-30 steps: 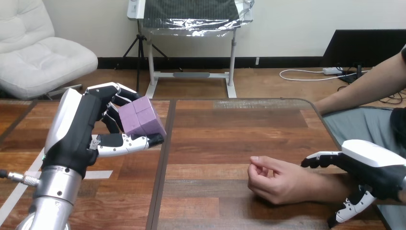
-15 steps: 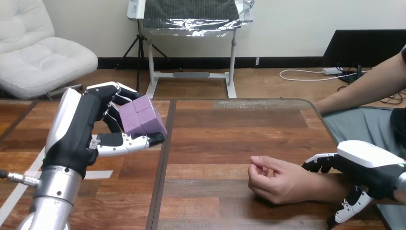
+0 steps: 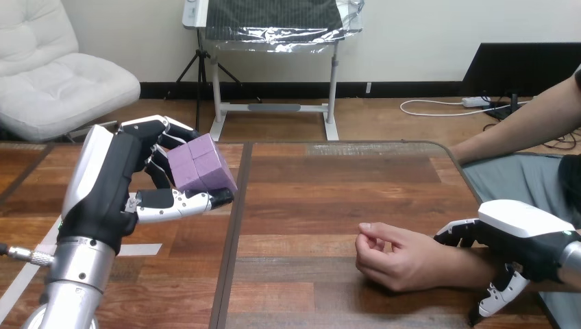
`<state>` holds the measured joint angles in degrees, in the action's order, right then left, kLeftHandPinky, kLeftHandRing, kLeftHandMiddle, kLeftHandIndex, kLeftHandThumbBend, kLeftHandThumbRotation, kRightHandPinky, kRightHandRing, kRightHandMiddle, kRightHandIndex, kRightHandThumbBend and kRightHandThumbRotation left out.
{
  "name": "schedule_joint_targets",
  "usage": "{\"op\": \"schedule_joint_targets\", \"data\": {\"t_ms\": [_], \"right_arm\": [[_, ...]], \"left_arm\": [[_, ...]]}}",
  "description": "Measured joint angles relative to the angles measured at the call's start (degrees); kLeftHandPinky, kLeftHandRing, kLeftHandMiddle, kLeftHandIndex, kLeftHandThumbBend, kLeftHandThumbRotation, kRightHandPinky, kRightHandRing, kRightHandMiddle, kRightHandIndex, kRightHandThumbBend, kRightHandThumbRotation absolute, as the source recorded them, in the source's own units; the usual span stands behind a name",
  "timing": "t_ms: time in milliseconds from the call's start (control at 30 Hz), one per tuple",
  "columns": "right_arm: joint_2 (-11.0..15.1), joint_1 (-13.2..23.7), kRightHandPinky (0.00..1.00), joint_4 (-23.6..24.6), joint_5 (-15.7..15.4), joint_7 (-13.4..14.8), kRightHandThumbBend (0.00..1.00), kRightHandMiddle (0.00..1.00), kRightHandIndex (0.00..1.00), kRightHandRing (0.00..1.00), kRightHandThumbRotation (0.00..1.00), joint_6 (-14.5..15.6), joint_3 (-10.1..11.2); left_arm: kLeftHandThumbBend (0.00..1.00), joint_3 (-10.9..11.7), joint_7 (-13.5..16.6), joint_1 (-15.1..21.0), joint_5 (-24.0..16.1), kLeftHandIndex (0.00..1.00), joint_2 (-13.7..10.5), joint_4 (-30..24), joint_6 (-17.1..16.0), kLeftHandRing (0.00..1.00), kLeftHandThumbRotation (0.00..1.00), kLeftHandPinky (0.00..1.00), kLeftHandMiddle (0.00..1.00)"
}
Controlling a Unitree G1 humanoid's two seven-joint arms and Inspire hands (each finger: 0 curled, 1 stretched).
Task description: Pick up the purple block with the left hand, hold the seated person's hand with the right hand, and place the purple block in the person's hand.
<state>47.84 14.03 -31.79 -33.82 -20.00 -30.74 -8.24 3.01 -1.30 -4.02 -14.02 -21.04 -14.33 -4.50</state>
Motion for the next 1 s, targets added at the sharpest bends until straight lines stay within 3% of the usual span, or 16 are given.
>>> {"op": "schedule_joint_targets", "data": {"t_ms": [467,1000], "right_arm": [[-0.2,3.0,0.66,-3.2,-1.2,1.3,0.89,0.78,0.78,0.78,0.12,1.5,-2.6],[-0.4,6.9,0.55,-7.8,-2.4,2.9,0.86,0.73,0.73,0.68,0.11,2.3,-5.9]], "left_arm": [[0.58,0.1,-0.1,0.0,0.0,0.43,0.0,0.0,-1.4,0.34,0.0,0.28,0.39],[0.58,0.2,-0.3,0.0,0.0,0.43,0.0,0.0,-1.4,0.34,0.0,0.28,0.39]]}}
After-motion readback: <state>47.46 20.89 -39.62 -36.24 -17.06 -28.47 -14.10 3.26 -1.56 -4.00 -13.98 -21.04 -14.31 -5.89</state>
